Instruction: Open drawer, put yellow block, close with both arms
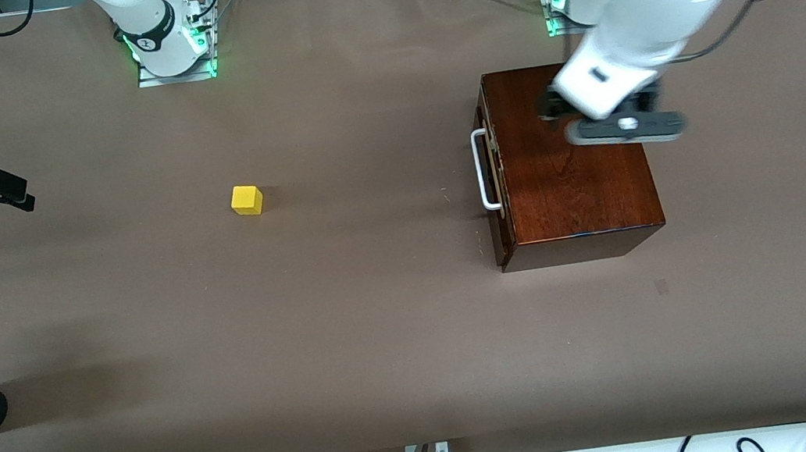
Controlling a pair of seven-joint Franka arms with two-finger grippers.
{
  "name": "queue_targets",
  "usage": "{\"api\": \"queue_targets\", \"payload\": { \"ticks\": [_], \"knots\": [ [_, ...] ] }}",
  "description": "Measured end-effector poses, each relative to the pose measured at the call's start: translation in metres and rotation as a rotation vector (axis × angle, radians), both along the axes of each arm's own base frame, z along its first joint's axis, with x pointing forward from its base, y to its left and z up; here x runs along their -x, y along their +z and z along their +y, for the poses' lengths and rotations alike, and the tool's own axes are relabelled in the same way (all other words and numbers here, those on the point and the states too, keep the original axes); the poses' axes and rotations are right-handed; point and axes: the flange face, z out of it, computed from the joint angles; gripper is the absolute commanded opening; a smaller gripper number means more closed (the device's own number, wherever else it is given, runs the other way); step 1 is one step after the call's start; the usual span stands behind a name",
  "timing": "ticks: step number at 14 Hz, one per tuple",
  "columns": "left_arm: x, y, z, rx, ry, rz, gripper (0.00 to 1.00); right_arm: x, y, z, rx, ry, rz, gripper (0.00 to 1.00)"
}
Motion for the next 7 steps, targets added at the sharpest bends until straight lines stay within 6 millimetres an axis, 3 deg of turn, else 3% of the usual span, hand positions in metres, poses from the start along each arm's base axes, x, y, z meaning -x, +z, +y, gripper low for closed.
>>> {"api": "queue_targets", "payload": {
  "ticks": [3, 7],
  "knots": [
    [0.006, -0.036, -0.053, 0.015, -0.057, 0.014, 1.0, 0.0, 0.0, 0.0, 0.0, 0.0, 0.0, 1.0],
    [0.012, -0.097, -0.108, -0.049, -0.045, -0.009, 1.0, 0.0, 0.0, 0.0, 0.0, 0.0, -0.001, 1.0]
  ]
}}
